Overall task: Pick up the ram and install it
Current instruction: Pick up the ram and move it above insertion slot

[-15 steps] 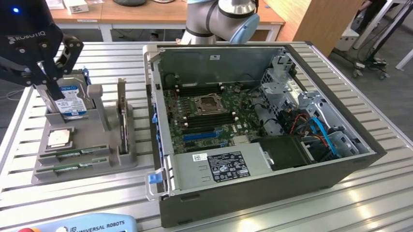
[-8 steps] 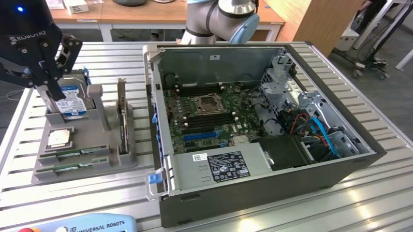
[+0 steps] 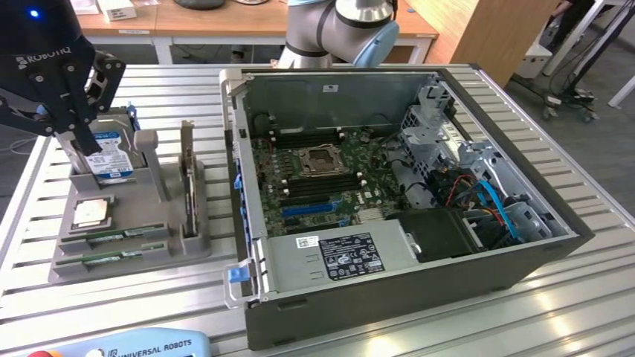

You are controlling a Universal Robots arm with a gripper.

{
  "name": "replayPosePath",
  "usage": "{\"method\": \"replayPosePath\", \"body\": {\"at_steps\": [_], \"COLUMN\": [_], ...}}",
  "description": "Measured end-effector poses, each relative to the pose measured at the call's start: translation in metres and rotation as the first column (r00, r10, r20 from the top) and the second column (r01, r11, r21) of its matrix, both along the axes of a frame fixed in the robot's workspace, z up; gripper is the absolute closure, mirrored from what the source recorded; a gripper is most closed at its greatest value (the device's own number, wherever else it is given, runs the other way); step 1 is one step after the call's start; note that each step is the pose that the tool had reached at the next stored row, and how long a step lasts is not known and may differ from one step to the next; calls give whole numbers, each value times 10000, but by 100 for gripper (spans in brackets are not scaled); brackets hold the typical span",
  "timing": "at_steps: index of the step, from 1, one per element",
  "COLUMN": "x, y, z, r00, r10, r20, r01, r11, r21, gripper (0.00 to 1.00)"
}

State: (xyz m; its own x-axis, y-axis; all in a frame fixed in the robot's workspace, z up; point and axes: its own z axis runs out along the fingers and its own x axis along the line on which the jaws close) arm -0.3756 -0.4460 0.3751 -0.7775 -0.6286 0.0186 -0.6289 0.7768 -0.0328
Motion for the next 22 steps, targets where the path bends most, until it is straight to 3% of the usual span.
{"method": "replayPosePath", "body": {"at_steps": [12, 18, 22], "x": [-11, -18, -18], "y": [0, 1, 2], "z": [-4, -8, -9], "r00": [10000, 9981, 9921], "r10": [85, 616, 1254], "r20": [0, 0, -1], "r01": [-85, -616, -1254], "r11": [10000, 9981, 9921], "r21": [0, 0, -1], "gripper": [90, 90, 90]}}
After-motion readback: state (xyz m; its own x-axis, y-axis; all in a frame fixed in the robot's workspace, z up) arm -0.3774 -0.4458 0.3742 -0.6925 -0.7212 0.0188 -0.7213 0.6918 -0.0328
